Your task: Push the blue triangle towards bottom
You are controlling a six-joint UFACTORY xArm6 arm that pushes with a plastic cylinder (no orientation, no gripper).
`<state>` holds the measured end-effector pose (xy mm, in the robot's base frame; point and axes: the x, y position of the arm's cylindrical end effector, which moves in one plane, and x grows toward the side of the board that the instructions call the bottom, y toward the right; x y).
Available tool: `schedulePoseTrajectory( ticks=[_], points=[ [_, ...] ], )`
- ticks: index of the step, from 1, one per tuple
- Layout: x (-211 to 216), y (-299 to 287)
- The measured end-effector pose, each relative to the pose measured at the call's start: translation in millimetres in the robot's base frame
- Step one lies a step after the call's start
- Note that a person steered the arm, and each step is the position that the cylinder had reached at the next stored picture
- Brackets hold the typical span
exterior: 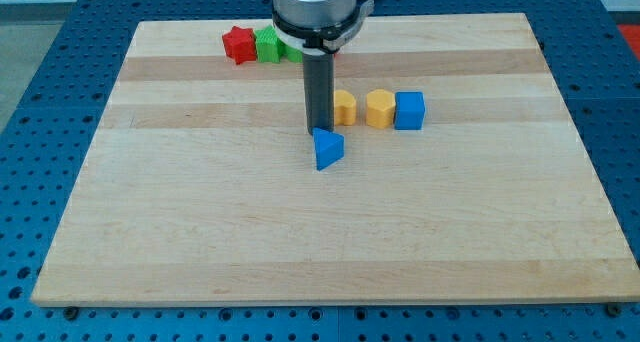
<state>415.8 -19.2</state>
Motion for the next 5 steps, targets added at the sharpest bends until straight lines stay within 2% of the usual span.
schedulePoseTrajectory(
  ticks=[5],
  points=[
    [61,-1]
  ],
)
